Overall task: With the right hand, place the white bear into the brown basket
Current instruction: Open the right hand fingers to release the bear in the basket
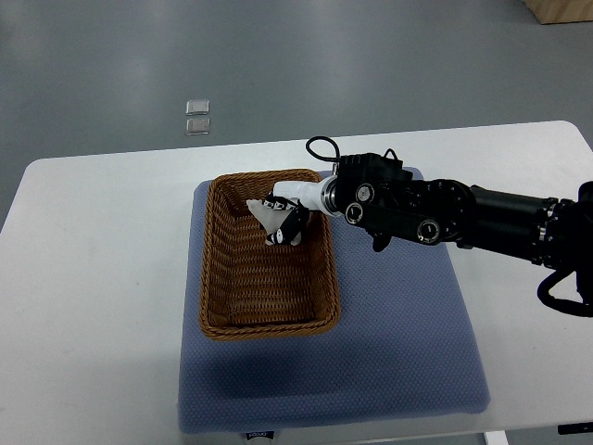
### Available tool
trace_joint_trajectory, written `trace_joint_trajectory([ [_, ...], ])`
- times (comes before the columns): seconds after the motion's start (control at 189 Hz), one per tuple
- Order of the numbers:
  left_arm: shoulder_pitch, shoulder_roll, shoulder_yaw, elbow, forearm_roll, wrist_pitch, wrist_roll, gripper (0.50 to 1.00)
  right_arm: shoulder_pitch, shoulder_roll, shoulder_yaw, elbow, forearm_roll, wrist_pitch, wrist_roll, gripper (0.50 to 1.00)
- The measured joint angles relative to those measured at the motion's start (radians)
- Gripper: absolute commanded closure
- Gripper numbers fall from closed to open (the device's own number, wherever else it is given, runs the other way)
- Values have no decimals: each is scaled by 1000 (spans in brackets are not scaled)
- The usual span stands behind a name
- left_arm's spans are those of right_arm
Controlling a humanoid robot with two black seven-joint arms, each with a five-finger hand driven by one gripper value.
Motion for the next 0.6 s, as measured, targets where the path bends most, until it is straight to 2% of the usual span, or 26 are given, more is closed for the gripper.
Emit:
trace_joint_trajectory([
  [0.058,0,0,0,0,0,0,0,500,0,0,1,0,2,1,0,697],
  [0.08,0,0,0,0,0,0,0,500,0,0,1,1,2,2,0,671],
  [0.143,0,0,0,0,0,0,0,500,1,0,2,1,4,3,0,642],
  [0.366,0,0,-2,0,0,0,0,500,13,0,16,1,10,6,0,640],
  [0.599,0,0,-2,0,0,0,0,500,53,-2,132,4,27,10,0,638],
])
